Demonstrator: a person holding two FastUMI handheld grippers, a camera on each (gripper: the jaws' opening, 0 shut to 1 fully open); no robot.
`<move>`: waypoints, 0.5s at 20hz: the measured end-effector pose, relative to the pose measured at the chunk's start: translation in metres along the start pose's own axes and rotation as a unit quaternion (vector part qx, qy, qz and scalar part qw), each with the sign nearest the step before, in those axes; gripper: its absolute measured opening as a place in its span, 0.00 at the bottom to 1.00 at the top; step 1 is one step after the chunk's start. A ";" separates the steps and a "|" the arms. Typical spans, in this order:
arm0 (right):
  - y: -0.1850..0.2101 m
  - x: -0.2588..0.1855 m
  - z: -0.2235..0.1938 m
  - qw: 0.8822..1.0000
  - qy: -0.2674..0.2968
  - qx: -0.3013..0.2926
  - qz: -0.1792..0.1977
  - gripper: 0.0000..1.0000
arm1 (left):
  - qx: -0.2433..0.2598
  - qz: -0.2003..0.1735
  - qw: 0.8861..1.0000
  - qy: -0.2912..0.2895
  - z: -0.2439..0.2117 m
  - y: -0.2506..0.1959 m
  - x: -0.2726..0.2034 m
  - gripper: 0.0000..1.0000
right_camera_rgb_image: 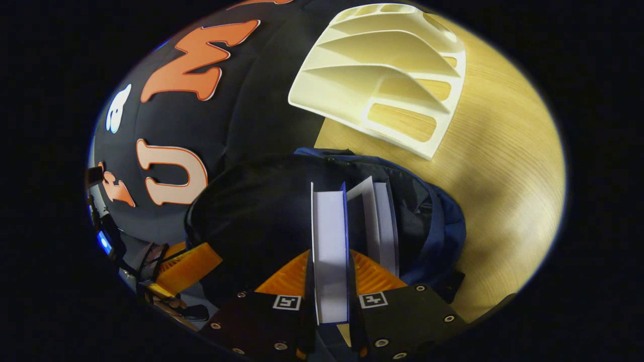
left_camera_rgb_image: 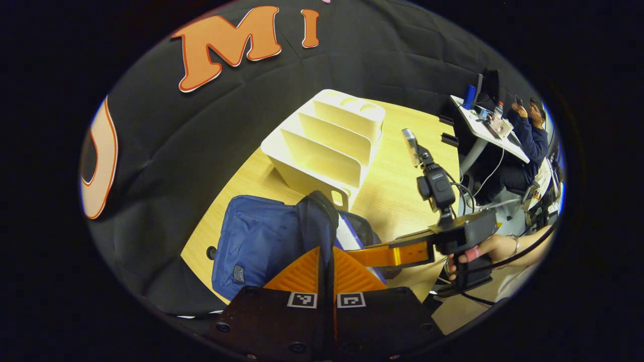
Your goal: Open the schoolbag, grab two books from the bookshelf and put them into the schoolbag.
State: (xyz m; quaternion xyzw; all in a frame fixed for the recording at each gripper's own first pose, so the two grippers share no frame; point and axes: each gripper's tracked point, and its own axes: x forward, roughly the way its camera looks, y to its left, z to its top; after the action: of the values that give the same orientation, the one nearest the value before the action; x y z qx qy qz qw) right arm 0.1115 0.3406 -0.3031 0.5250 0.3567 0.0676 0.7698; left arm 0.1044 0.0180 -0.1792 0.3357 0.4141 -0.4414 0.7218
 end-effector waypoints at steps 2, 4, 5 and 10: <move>0.002 0.010 -0.008 1.000 0.016 -0.006 -0.003 0.29 | -0.002 0.004 1.000 0.003 -0.002 0.004 0.001 0.01; 0.004 0.016 -0.010 1.000 0.018 -0.007 -0.005 0.31 | -0.005 0.003 1.000 0.003 -0.003 0.005 0.002 0.01; 0.004 0.019 -0.011 1.000 0.019 -0.010 -0.009 0.31 | -0.007 0.001 1.000 0.003 -0.002 0.003 0.004 0.00; -0.012 0.020 -0.017 0.997 0.045 -0.026 -0.056 0.44 | -0.009 -0.001 1.000 0.010 -0.004 0.007 0.006 0.01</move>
State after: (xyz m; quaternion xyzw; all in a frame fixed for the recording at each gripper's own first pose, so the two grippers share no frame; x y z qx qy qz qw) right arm 0.1128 0.3577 -0.3262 0.4803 0.4177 0.0570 0.7691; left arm 0.1109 0.0224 -0.1852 0.3335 0.4254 -0.4348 0.7203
